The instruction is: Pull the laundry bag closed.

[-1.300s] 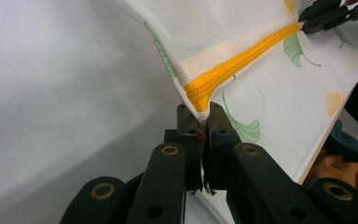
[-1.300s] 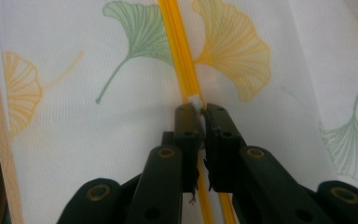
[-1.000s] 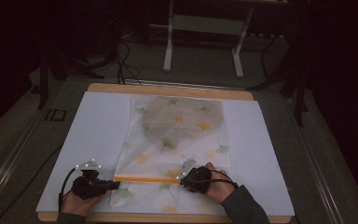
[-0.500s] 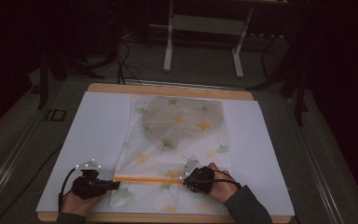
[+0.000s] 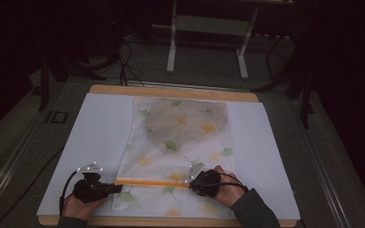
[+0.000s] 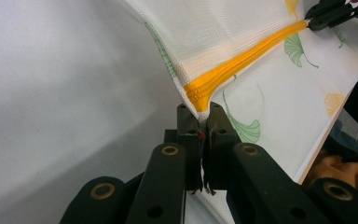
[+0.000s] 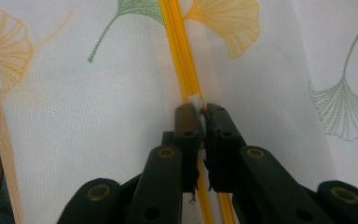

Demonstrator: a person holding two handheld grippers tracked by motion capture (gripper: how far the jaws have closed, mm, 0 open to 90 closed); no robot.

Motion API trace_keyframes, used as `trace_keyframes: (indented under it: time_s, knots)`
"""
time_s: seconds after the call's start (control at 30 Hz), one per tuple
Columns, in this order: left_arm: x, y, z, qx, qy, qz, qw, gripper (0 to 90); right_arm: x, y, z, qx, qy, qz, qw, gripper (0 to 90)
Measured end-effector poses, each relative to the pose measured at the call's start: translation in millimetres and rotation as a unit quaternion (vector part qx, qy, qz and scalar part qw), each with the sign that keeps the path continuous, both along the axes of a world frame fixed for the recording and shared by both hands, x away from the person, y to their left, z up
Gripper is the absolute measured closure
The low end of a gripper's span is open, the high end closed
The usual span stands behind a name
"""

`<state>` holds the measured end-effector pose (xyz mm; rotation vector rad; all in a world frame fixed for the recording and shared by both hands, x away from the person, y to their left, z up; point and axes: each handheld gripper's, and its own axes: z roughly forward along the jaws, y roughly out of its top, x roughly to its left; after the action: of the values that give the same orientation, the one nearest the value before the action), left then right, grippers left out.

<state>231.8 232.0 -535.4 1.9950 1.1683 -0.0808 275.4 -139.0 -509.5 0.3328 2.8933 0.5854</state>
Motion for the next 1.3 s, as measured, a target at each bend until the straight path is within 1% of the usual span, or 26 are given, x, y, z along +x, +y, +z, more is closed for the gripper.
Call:
trace_keyframes:
  time_s: [0.47, 0.63, 0.87, 1.03, 1.3]
  knots:
    - [0.4, 0.1, 0.0, 0.0, 0.001, -0.001, 1.0, 87.1, -0.2, -8.3, 0.5, -0.006, 0.0, -0.004, 1.0, 84.5]
    - [0.6, 0.1, -0.1, 0.0, 0.001, 0.0, 1.0, 87.1, -0.5, -8.5, 1.2, -0.014, -0.002, -0.003, 0.9999, 84.5]
    - [0.5, 0.3, 0.1, -0.001, 0.001, 0.0, 1.0, 87.1, -1.1, -10.0, 2.0, -0.019, -0.001, -0.001, 0.9998, 84.5]
    - [0.7, 0.4, -0.1, -0.001, 0.002, 0.001, 1.0, 87.1, -0.6, -15.6, 2.4, -0.026, 0.0, -0.004, 0.9997, 84.5]
    - [0.5, 0.4, 0.1, 0.0, 0.002, 0.0, 1.0, 87.1, -1.3, -19.7, 2.6, -0.025, 0.002, -0.005, 0.9997, 84.5]
